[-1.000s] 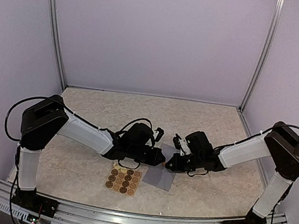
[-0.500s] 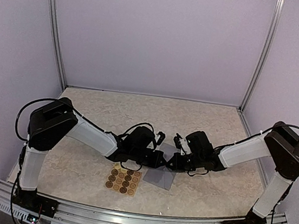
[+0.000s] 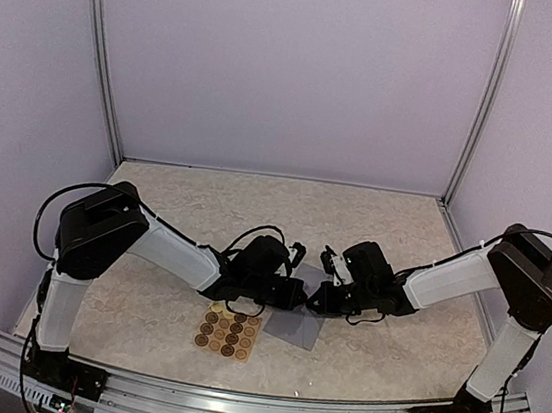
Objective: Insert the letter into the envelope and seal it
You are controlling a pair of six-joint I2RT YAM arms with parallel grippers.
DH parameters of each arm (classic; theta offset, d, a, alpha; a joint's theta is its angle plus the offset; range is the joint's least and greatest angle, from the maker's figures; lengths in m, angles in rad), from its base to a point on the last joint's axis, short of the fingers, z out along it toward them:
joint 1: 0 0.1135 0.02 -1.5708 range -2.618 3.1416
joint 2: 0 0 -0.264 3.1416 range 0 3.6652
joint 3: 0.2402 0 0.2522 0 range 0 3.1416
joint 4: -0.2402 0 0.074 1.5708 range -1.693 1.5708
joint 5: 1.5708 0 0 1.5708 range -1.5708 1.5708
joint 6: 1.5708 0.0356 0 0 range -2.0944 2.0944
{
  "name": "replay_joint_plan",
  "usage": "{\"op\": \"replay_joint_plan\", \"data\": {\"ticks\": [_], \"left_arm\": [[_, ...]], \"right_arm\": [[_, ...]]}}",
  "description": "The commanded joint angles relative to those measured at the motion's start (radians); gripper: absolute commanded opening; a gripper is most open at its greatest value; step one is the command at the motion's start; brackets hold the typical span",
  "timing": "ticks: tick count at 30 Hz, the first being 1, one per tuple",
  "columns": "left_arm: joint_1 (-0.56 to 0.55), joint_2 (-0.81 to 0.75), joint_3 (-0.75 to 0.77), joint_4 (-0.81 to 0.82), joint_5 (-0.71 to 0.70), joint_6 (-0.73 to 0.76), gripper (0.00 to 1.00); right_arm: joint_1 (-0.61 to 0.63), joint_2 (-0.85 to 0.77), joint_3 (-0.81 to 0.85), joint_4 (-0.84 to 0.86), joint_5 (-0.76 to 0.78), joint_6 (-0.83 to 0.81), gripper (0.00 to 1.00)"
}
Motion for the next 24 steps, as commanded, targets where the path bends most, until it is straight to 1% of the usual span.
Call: {"op": "replay_joint_plan", "data": {"ticks": [1, 7, 15, 20, 24], "left_arm": [[0.002, 0.038, -0.008, -0.084, -0.091, 0.010, 0.02], [0.009, 0.027, -0.015, -0.101, -0.127, 0.005, 0.02], [0.011, -0.027, -0.102, -0.107, -0.169, 0.005, 0.02], [0.000, -0.085, -0.162, -0.052, -0.137, 0.006, 0.02], [-0.025, -0.167, -0.196, -0.042, -0.093, 0.007, 0.03]], "right_arm": [[0.007, 0.024, -0.037, -0.115, 0.017, -0.006, 0.00], [0.007, 0.023, -0.043, -0.113, 0.015, -0.005, 0.00], [0.007, 0.015, -0.043, -0.111, 0.014, -0.004, 0.00], [0.007, 0.001, -0.054, -0.089, -0.008, -0.014, 0.00], [0.023, -0.009, -0.051, -0.066, -0.075, -0.065, 0.00]]}}
